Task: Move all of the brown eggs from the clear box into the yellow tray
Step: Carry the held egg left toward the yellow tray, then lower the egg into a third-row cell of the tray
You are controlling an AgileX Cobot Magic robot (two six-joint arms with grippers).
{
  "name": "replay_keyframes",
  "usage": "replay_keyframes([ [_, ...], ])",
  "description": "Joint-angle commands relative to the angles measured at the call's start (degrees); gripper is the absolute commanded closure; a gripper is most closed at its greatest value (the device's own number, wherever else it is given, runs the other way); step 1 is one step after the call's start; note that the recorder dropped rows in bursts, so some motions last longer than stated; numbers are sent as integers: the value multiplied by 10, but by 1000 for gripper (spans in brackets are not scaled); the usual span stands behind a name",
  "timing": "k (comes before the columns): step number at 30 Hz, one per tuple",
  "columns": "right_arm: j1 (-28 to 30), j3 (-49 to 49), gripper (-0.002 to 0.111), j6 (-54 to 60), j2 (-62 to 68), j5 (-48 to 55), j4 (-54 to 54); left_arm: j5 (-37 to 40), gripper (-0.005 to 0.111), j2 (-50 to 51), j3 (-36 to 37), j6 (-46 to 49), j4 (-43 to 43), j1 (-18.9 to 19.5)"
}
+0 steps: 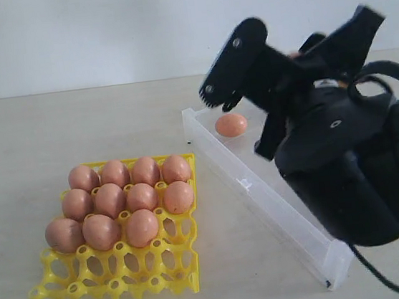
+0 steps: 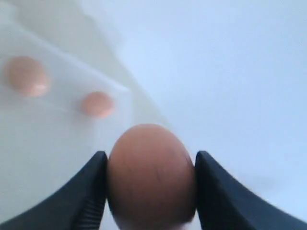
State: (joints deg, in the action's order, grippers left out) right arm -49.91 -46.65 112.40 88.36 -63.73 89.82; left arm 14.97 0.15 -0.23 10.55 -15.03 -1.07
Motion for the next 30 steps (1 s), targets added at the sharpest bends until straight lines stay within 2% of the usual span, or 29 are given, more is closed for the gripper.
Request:
replay_keyframes([
  [1,41,-3,109,-162,-22,-62,-231,-4,103,-2,2,-5,-2,-2],
  [3,67,-3,109,-357,-29,-62,-344,-4,103,-2,2,-5,-2,-2],
  [6,110,-4,109,-775,-46,-52,-490,-2,103,-2,2,-5,-2,-2],
  [7,125,-4,109,-914,-54,-10,-527,-1,103,-2,2,-5,-2,-2],
  [9,157,-4,109,-1112,-62,89,-640,-1,103,-2,2,-5,-2,-2],
  [12,207,-4,109,-1353,-63,170,-974,-1,103,-2,2,-5,-2,-2],
  [13,218,-4,109,-1448,-60,167,-1109,-1,103,-2,2,-5,-2,-2],
  [16,227,-4,109,-1660,-42,145,-1383,-1,103,-2,2,-5,-2,-2],
  [19,226,-3,109,-1747,-7,138,-1517,-1,103,-2,2,-5,-2,-2],
  [26,226,1,109,-1732,126,54,-1492,-2,103,-2,2,-5,-2,-2],
  [30,226,1,109,-1705,179,62,-1465,-3,103,-2,2,-5,-2,-2],
])
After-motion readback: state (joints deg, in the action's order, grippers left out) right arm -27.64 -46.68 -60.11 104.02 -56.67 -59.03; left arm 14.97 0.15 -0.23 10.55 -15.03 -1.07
